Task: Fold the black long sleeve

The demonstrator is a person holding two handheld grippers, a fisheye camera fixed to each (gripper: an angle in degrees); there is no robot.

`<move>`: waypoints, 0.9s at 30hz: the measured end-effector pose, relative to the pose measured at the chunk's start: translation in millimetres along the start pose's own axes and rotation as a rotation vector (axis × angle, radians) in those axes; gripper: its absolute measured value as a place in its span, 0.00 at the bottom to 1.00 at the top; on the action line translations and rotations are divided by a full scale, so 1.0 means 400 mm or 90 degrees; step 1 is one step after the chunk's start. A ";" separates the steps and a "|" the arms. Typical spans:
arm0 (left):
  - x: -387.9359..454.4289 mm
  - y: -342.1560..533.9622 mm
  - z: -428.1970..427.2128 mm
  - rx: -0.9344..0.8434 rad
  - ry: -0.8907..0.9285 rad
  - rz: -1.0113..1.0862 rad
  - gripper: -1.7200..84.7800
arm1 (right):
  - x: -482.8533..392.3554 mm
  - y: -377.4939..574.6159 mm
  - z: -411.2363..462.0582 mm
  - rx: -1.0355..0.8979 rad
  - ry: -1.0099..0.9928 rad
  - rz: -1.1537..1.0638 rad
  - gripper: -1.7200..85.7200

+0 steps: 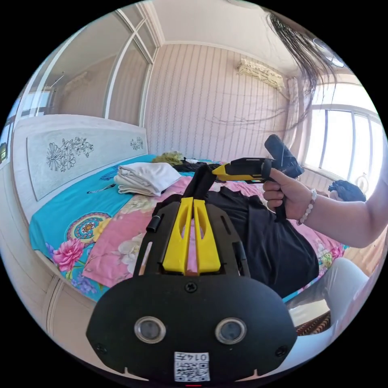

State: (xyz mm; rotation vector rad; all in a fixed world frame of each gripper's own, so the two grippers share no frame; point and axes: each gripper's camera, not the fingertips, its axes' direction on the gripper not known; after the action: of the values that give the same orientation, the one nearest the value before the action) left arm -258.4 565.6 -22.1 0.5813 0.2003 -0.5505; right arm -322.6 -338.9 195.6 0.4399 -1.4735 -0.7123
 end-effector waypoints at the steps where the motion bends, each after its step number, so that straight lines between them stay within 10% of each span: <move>1: 0.021 -0.004 0.010 -0.004 0.011 0.007 0.01 | 0.004 0.011 -0.027 0.007 0.003 0.006 0.02; 27: 0.824 0.004 0.297 -0.103 0.474 0.297 0.01 | 0.018 0.498 -0.863 0.219 0.196 0.273 0.02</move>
State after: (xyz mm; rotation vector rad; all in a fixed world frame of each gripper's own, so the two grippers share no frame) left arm 21.8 355.6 -32.2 0.6287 0.7825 0.1557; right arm 49.6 -252.0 308.1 0.4512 -1.3363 -0.0437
